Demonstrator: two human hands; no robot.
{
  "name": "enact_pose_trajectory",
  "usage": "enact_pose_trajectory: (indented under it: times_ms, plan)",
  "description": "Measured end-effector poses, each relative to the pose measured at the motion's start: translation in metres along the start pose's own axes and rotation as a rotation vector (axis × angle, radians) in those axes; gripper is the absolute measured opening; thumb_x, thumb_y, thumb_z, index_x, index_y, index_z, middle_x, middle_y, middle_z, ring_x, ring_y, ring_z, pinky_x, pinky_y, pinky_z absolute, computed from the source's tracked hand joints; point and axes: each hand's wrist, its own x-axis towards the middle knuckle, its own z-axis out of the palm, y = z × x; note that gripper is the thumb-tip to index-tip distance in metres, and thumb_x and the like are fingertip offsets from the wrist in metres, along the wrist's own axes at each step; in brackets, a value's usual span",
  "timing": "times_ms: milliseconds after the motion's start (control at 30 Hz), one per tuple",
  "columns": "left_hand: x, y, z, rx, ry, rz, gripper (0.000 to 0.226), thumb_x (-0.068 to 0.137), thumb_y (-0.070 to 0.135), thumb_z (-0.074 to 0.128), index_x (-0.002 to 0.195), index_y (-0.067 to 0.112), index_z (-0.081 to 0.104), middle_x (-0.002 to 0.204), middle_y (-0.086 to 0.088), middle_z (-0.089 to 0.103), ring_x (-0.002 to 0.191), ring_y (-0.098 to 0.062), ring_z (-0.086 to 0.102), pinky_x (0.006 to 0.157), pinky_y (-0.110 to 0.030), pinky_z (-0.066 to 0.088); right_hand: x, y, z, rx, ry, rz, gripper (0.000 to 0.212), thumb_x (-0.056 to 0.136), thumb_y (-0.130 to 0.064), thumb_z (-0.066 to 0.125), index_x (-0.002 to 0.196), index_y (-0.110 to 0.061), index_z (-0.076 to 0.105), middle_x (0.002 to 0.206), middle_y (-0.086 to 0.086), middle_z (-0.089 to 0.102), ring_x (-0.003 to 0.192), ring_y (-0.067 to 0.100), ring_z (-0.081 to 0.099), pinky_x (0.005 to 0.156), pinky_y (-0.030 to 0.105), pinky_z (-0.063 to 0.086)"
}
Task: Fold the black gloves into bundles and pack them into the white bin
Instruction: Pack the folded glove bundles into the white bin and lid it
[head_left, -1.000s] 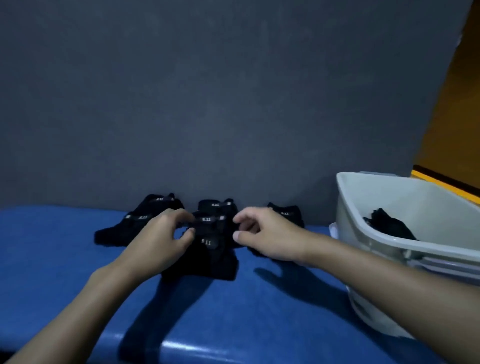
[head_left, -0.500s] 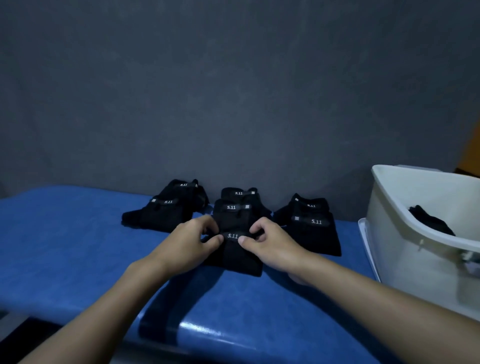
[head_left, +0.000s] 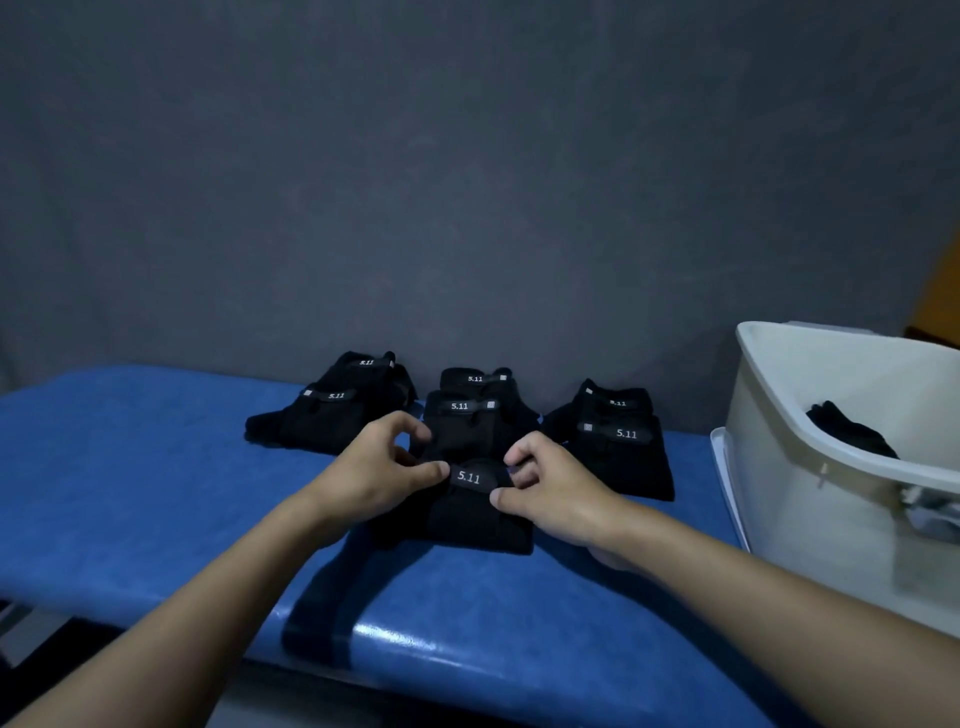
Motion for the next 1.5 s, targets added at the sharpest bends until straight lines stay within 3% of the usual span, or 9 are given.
enact_pose_trajectory:
  times_ms: [133, 233, 333, 533, 867, 1033, 1167, 1367, 1500]
  plan:
    - [-0.004, 0.005, 0.005, 0.001, 0.011, 0.021, 0.034, 0.084, 0.012, 0.078, 0.11, 0.015, 0.056, 0.085, -0.006, 0.063, 0.052, -0.003, 0.058, 0.051, -0.017, 0.048, -0.005, 0.004, -0.007, 0.078, -0.074, 0.028, 0.067, 0.078, -0.015, 0.076, 0.133, -0.023, 0.039, 0.11, 0.007, 0.067, 0.089, 0.011, 0.065, 0.079, 0.026, 0.053]
    - [-0.006, 0.005, 0.008, 0.002, -0.025, 0.027, 0.036, 0.083, 0.012, 0.079, 0.11, 0.018, 0.057, 0.092, -0.01, 0.065, 0.06, -0.007, 0.062, 0.057, -0.022, 0.053, -0.009, 0.006, -0.012, 0.104, -0.113, 0.065, 0.08, 0.075, -0.038, 0.08, 0.14, -0.027, 0.035, 0.112, 0.001, 0.067, 0.101, 0.01, 0.066, 0.086, 0.024, 0.051]
    - [-0.008, 0.003, 0.008, 0.034, -0.066, 0.019, 0.036, 0.082, 0.016, 0.081, 0.109, 0.023, 0.059, 0.103, -0.014, 0.065, 0.077, -0.018, 0.064, 0.073, -0.034, 0.058, -0.01, 0.008, -0.011, 0.034, -0.039, 0.082, 0.068, 0.079, -0.047, 0.074, 0.135, -0.023, 0.044, 0.113, 0.003, 0.066, 0.103, 0.012, 0.064, 0.089, 0.024, 0.048]
    - [-0.014, 0.007, 0.009, 0.411, -0.077, -0.035, 0.036, 0.088, 0.046, 0.07, 0.114, 0.027, 0.055, 0.086, 0.0, 0.067, 0.07, -0.013, 0.065, 0.066, -0.026, 0.052, -0.017, 0.009, -0.011, 0.024, -0.061, 0.058, 0.033, 0.084, -0.018, 0.073, 0.113, -0.018, 0.057, 0.104, 0.014, 0.07, 0.086, 0.016, 0.067, 0.082, 0.025, 0.051]
    - [-0.023, 0.027, 0.016, 0.1, -0.058, 0.137, 0.038, 0.082, 0.018, 0.081, 0.112, 0.019, 0.059, 0.085, -0.003, 0.061, 0.059, -0.001, 0.055, 0.049, -0.014, 0.044, -0.027, 0.012, -0.021, 0.122, 0.045, -0.043, 0.031, 0.079, -0.003, 0.074, 0.1, -0.016, 0.056, 0.091, 0.009, 0.059, 0.072, 0.013, 0.054, 0.071, 0.025, 0.048]
    - [-0.019, 0.071, 0.002, 0.053, -0.122, 0.338, 0.038, 0.077, 0.013, 0.083, 0.108, 0.023, 0.064, 0.084, -0.006, 0.061, 0.068, -0.007, 0.059, 0.058, -0.021, 0.05, -0.041, -0.01, -0.046, 0.172, 0.059, -0.158, 0.048, 0.074, -0.008, 0.078, 0.112, -0.02, 0.053, 0.11, 0.009, 0.057, 0.086, 0.015, 0.058, 0.081, 0.03, 0.051]
    - [-0.02, 0.124, -0.013, 0.12, -0.221, 0.5, 0.051, 0.068, 0.026, 0.082, 0.115, 0.025, 0.063, 0.092, -0.017, 0.067, 0.075, -0.012, 0.065, 0.07, -0.026, 0.056, -0.06, -0.04, -0.075, 0.199, -0.002, -0.228, 0.081, 0.061, -0.036, 0.084, 0.132, -0.034, 0.045, 0.121, -0.001, 0.061, 0.106, 0.01, 0.065, 0.093, 0.03, 0.053]
    - [-0.013, 0.201, -0.005, 0.256, -0.347, 0.624, 0.052, 0.074, 0.019, 0.081, 0.122, 0.024, 0.061, 0.091, -0.006, 0.067, 0.074, -0.016, 0.069, 0.067, -0.025, 0.056, -0.084, -0.072, -0.121, 0.216, 0.101, -0.31, 0.057, 0.082, -0.02, 0.075, 0.131, -0.023, 0.049, 0.108, 0.0, 0.073, 0.096, 0.011, 0.071, 0.081, 0.027, 0.056]
    - [0.003, 0.236, 0.016, 0.285, -0.349, 0.696, 0.049, 0.073, 0.031, 0.084, 0.117, 0.027, 0.065, 0.101, -0.002, 0.064, 0.081, -0.021, 0.07, 0.08, -0.04, 0.059, -0.095, -0.07, -0.151, 0.221, 0.288, -0.393, 0.026, 0.084, -0.01, 0.071, 0.11, -0.009, 0.066, 0.102, 0.015, 0.073, 0.089, 0.017, 0.07, 0.083, 0.033, 0.055]
